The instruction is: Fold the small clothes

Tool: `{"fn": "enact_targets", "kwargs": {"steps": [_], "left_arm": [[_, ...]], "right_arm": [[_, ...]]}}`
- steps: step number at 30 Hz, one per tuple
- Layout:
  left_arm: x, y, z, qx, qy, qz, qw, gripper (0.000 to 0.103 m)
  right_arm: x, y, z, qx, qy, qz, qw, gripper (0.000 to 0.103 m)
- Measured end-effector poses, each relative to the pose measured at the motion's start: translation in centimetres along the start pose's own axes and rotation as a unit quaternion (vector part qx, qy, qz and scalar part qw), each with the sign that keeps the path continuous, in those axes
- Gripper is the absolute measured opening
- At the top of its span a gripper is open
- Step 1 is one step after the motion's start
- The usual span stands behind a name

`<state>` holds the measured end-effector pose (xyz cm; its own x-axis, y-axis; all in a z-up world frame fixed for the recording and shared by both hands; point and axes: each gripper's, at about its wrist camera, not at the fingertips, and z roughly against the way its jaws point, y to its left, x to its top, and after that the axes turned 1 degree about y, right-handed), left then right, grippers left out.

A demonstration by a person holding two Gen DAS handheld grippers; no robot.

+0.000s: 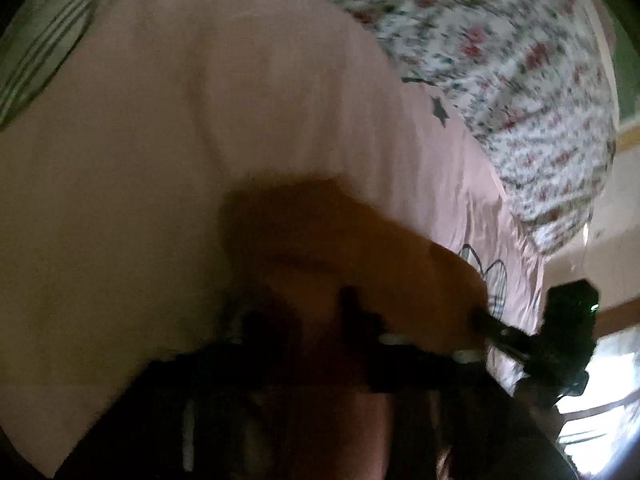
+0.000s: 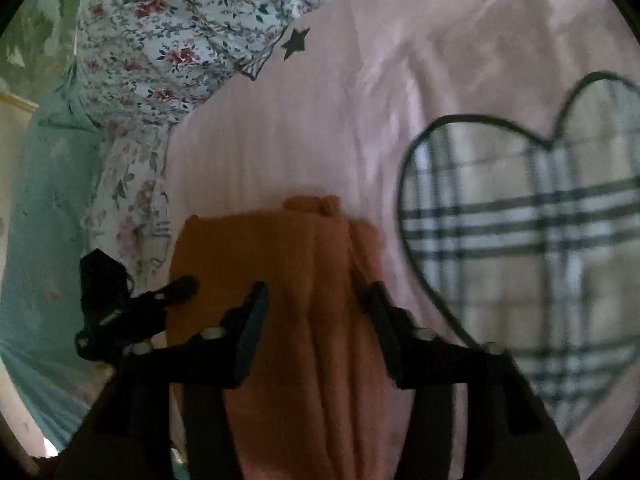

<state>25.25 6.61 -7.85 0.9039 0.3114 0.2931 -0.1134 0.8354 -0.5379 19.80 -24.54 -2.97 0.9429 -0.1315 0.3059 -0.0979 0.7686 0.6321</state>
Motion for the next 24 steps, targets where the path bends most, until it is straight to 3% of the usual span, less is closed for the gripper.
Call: {"fn": "enact_targets", "kwargs": {"steps": [2,4,6,7,11,13,16,24], "left_arm": [[0.3,-1.2,0.6,0.036,-0.021,-0.04,0.9983,0.023],[0.5,-1.5,0.0,0.074,-0.02,-0.058,0.9953,0.024],[0.5,-1.1,-0.4,0.103,-0.019,-0.06,0.9926,0.039],[0.4,-1.0,-0.2,0.119,-0.023,-0.058,0.991,0.042],[-0.3,-0.7,2.9,0.147,-0.062,-0.037,0.9865,0.047],[-1.5,-0.5,4.8,0.151,-0.075,-0.029,0.9852,0.047],[-5.9,-0.9,8.0,0.135,-0.082,-0.025,0.9871,0.048],[-19.0,-3.8,10.3,0.138,-0.056,-0.053,0.9874,0.057]], "right_arm": [[0.0,1.2,0.9,0.014,-0.024,0.013,1.0,0.014],[-0.3,1.7,0.9,-0.007,-0.03,0.027,0.999,0.014],[-0.6,0.7,-0.5,-0.051,-0.007,0.025,0.998,0.014],[-0.6,0.3,-1.1,-0.051,0.0,0.014,0.999,0.014],[-0.6,0.6,-0.4,-0.056,0.004,0.014,0.998,0.019],[-1.0,0.7,0.3,-0.054,0.01,0.013,0.998,0.029],[-2.6,0.2,2.5,-0.04,0.007,0.008,0.999,0.038],[-9.5,-0.6,7.3,-0.02,0.02,0.031,0.999,0.039]]}}
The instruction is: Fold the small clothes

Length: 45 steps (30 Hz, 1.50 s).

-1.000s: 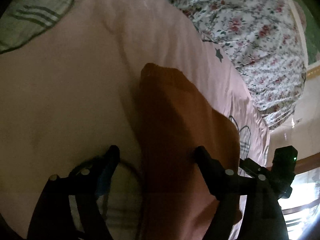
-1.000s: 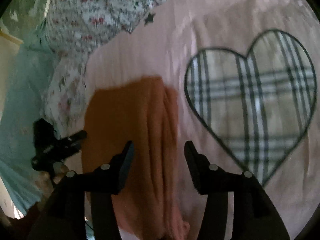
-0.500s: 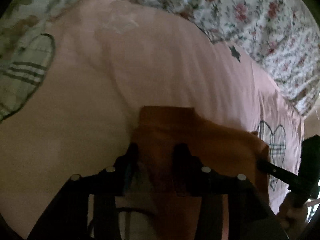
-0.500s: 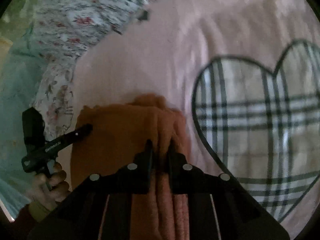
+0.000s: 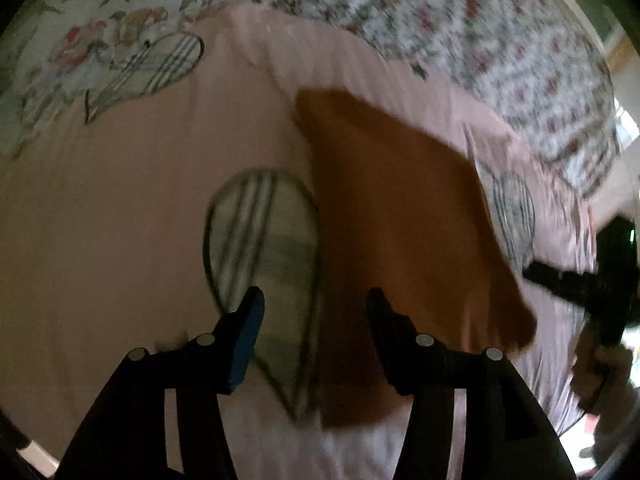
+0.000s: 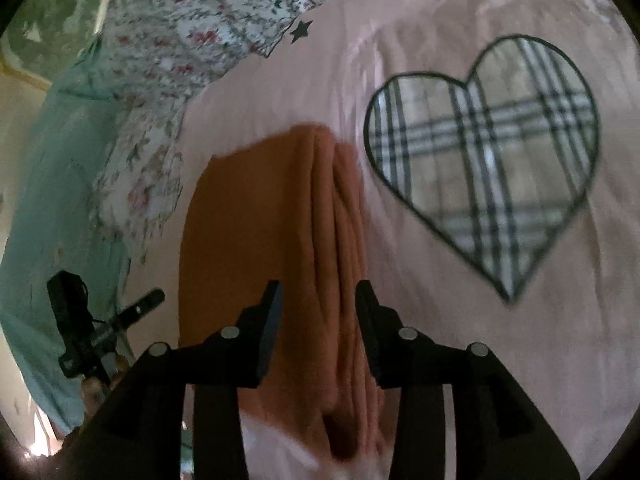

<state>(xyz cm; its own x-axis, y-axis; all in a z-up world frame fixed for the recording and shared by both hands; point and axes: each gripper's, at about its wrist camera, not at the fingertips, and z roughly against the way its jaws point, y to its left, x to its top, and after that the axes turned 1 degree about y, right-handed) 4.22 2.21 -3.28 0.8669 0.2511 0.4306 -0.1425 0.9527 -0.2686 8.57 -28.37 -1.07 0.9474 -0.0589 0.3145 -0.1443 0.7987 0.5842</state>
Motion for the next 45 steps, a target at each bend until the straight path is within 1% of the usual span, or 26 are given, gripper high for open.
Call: {"fn": "enact_targets", "kwargs": {"steps": [2,4,8,11,12,13,14,15,17,18,20,21,23,25,26,27,29,31,32,33,36,38,40,42,43,45], "left_arm": [[-2.9,-1.0,0.6,0.004,0.001,-0.008,1.0,0.063],[-5.4,-1.8,0.6,0.007,0.004,-0.017,0.9998,0.063],[-7.8,-2.8,-0.1,0.022,0.008,-0.031,0.9992,0.063],[-8.7,-2.9,-0.6,0.032,0.002,-0.033,0.9989,0.064],[-8.9,-2.8,-0.7,0.033,0.002,-0.033,0.9989,0.064],[-8.9,-2.8,-0.7,0.033,0.002,-0.032,0.9989,0.064],[-9.3,-2.7,-0.8,0.033,0.003,-0.033,0.9989,0.064],[-9.3,-2.6,-0.9,0.035,0.003,-0.034,0.9988,0.065],[-9.6,-2.7,-0.9,0.044,0.002,-0.043,0.9981,0.066],[-9.7,-2.9,-1.1,0.049,0.0,-0.046,0.9977,0.066],[-9.7,-3.0,-1.1,0.06,-0.008,-0.049,0.997,0.066],[-9.5,-3.1,-1.2,0.071,-0.015,-0.046,0.9963,0.066],[-9.0,-2.8,-1.7,0.099,-0.017,-0.036,0.9943,0.065],[-8.7,-2.2,-1.6,0.111,-0.025,-0.014,0.9934,0.047],[-8.6,-1.6,-1.3,0.11,-0.031,0.005,0.9935,0.033],[-8.6,-0.8,-1.0,0.103,-0.035,0.026,0.9938,0.031],[-8.6,0.0,-0.8,0.09,-0.036,0.048,0.9941,0.03],[-9.1,0.4,-1.6,0.085,-0.022,0.055,0.9946,0.026],[-9.2,0.5,-1.9,0.085,-0.019,0.056,0.9946,0.025],[-9.3,0.6,-2.2,0.086,-0.016,0.059,0.9944,0.025],[-9.0,0.6,-2.4,0.085,-0.011,0.061,0.9944,0.025],[-8.9,0.6,-2.4,0.079,-0.004,0.058,0.9952,0.026],[-8.9,0.5,-2.0,0.074,0.005,0.045,0.9962,0.028],[-8.6,0.4,-1.5,0.065,0.018,0.026,0.9974,0.027],[-8.7,0.2,-0.8,0.053,0.019,0.012,0.9983,0.027],[-8.6,0.0,0.8,0.023,0.015,-0.005,0.9996,0.027]], "right_arm": [[-1.4,0.3,0.5,-0.006,0.005,0.016,1.0,0.039],[-2.7,0.6,0.7,-0.007,0.015,0.03,0.999,0.039],[-4.3,1.5,-0.3,-0.01,0.037,0.064,0.997,0.039],[-5.0,2.2,-2.2,-0.027,0.073,0.088,0.993,0.038],[-5.2,2.5,-2.6,-0.022,0.082,0.093,0.992,0.02],[-5.1,2.8,-2.8,-0.011,0.089,0.095,0.991,0.005],[-5.0,3.2,-2.6,0.003,0.088,0.093,0.992,0.005],[-4.5,3.8,-1.8,0.028,0.076,0.086,0.993,0.005],[-3.5,4.3,0.2,0.084,0.048,0.061,0.993,0.005],[-2.9,4.5,1.6,0.121,0.028,0.045,0.991,0.005],[-2.2,4.7,3.0,0.145,0.008,0.039,0.989,0.005],[-2.1,4.6,3.3,0.146,0.006,0.035,0.989,0.005],[-2.2,4.0,3.1,0.138,0.006,0.03,0.99,0.005],[-2.8,3.5,2.6,0.131,0.01,0.021,0.991,0.005],[-3.3,3.0,2.3,0.122,0.012,0.018,0.992,0.005],[-3.9,2.8,2.0,0.104,0.012,0.027,0.994,0.005],[-5.1,2.4,0.6,0.049,0.025,0.053,0.997,0.005],[-6.0,1.4,-0.8,0.012,0.045,0.065,0.997,0.005],[-6.9,0.8,-2.0,-0.018,0.056,0.081,0.995,0.005],[-7.4,0.2,-3.0,-0.03,0.063,0.082,0.994,0.004],[-7.9,-0.8,-3.8,-0.023,0.056,0.072,0.996,0.003],[-7.8,0.0,-3.7,-0.038,0.059,0.094,0.993,0.003],[-7.7,0.4,-3.8,-0.047,0.064,0.107,0.991,0.003],[-7.4,0.4,-3.8,-0.043,0.079,0.096,0.991,0.004],[-7.3,0.5,-3.7,-0.041,0.083,0.092,0.991,0.007],[-6.9,0.6,-2.3,-0.031,0.077,0.083,0.993,0.008]]}}
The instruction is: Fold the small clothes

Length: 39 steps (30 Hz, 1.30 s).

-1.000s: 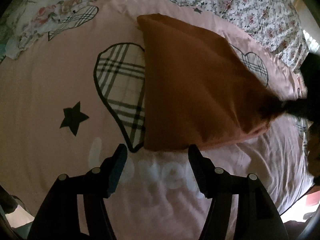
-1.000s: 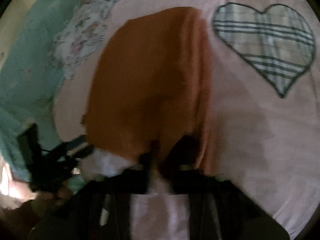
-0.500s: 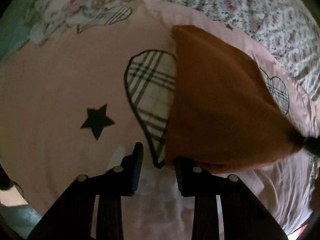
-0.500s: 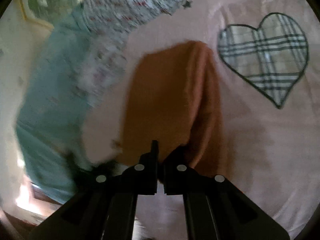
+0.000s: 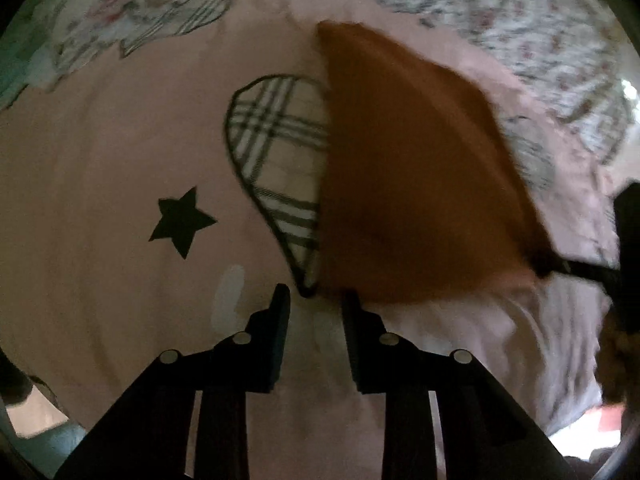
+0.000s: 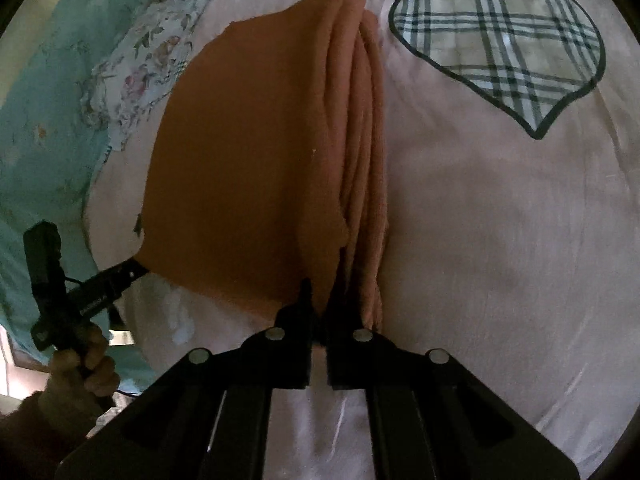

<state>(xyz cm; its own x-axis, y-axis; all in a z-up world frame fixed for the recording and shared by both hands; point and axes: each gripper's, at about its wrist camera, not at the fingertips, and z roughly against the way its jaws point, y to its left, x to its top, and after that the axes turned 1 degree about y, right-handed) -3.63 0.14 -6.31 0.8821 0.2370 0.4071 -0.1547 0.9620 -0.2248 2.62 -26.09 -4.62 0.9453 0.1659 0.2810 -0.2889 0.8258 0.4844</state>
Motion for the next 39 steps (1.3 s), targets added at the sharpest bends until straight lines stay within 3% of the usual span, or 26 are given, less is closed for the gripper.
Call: {"fn": "enact_targets", "kwargs": {"steps": [2,6,9,14,21,23,24,30,35,39], "left_arm": [[0.3,-0.3,1.8,-0.037,-0.015,-0.012,0.9991,0.029],[2.3,-1.4,3.0,-0.078,-0.038,-0.026,0.9959,0.04],[3.9,-2.5,1.6,-0.076,-0.033,-0.04,0.9958,0.04],[4.7,-3.5,0.0,-0.086,-0.023,-0.063,0.9941,0.04],[5.0,-3.8,-1.2,-0.098,-0.003,-0.066,0.993,0.04],[5.1,-4.0,-1.4,-0.102,-0.002,-0.067,0.9926,0.04],[5.1,-4.0,-1.5,-0.102,-0.001,-0.069,0.9924,0.04],[5.3,-4.3,-2.5,-0.114,0.016,-0.075,0.9905,0.04],[4.6,-4.6,-4.8,-0.126,0.039,-0.076,0.9884,0.039],[4.4,-5.4,-4.8,-0.117,0.048,-0.086,0.9883,0.041]], "right_arm": [[-0.1,-0.7,1.9,0.01,-0.021,-0.006,1.0,0.009],[3.3,-1.4,4.1,0.014,-0.078,-0.039,0.996,0.036],[6.4,-2.0,3.5,0.004,-0.105,-0.051,0.993,0.036],[10.2,-1.8,1.6,0.001,-0.108,-0.062,0.992,0.036],[10.5,-1.6,-0.9,-0.013,-0.075,-0.064,0.995,0.034],[10.7,-1.6,-1.4,-0.016,-0.07,-0.06,0.996,0.024],[10.8,-1.5,-1.4,-0.014,-0.069,-0.058,0.996,0.013],[10.7,-0.5,2.2,0.005,-0.121,-0.041,0.992,0.01],[10.3,-3.5,-1.8,-0.041,-0.076,-0.059,0.995,0.01],[10.1,-3.8,-2.1,-0.052,-0.082,-0.071,0.993,0.012]]}}
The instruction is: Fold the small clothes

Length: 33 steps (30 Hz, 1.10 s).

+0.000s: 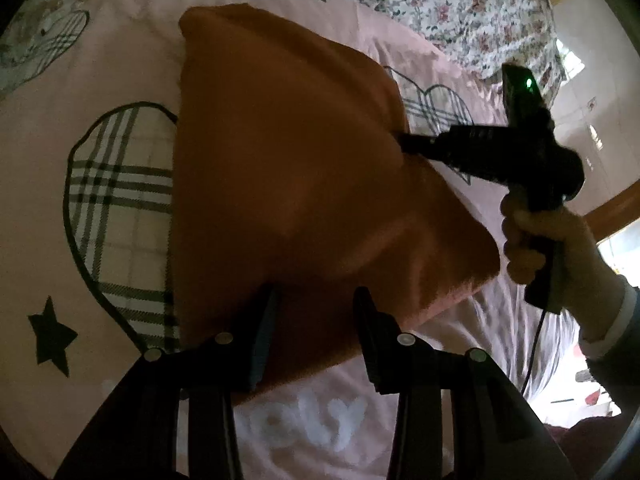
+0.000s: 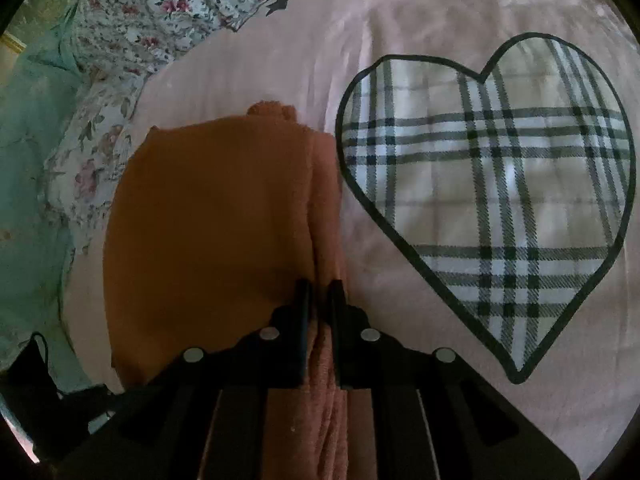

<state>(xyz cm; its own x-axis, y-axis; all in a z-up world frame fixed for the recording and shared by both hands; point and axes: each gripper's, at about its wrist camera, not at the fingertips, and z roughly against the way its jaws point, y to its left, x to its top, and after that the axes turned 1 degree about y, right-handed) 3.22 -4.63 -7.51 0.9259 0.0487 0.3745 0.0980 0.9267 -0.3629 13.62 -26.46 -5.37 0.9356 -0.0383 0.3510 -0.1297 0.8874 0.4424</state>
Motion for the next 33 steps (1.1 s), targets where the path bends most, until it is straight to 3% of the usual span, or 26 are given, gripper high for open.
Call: {"fn": "enact_targets", "kwargs": {"steps": [3,7,12,15,17,18,19,21,25,33], "left_arm": [[0.8,-0.4,1.5,-0.01,-0.015,0.002,0.9998,0.042],[3.2,0.3,3.4,-0.021,-0.059,0.02,0.9979,0.045],[7.2,2.3,3.5,-0.016,-0.088,0.054,0.9946,0.045],[9.0,3.6,2.1,-0.015,-0.074,0.069,0.9947,0.045],[9.8,4.6,-0.4,-0.003,-0.04,0.075,0.9964,0.036],[9.8,4.8,-1.1,0.003,-0.033,0.069,0.997,0.03],[9.8,4.8,-1.4,0.01,-0.035,0.056,0.9978,0.03],[9.8,4.5,-1.3,0.016,-0.033,0.046,0.9983,0.03],[9.1,3.6,0.0,0.017,-0.036,0.051,0.9979,0.036],[2.4,1.4,4.1,0.017,-0.053,0.074,0.9957,0.041]], "right_arm": [[0.1,0.0,1.6,-0.004,-0.006,-0.013,1.0,0.022],[0.1,2.0,4.4,0.014,-0.039,0.009,0.999,0.023],[-0.7,4.3,3.8,0.049,-0.012,0.039,0.998,0.023],[-0.6,4.5,1.9,0.029,-0.001,0.045,0.999,0.023],[-0.1,3.6,0.0,0.001,0.016,0.03,0.999,0.019],[0.0,2.6,-1.1,0.008,0.026,0.015,1.0,0.014],[0.1,2.1,-1.2,0.012,0.026,0.01,1.0,0.006],[0.3,2.0,-1.4,0.006,0.026,0.009,1.0,0.0],[-0.1,2.6,0.7,0.014,0.02,0.022,0.999,0.005],[-5.7,3.0,4.3,0.053,0.044,0.077,0.995,0.005]]}}
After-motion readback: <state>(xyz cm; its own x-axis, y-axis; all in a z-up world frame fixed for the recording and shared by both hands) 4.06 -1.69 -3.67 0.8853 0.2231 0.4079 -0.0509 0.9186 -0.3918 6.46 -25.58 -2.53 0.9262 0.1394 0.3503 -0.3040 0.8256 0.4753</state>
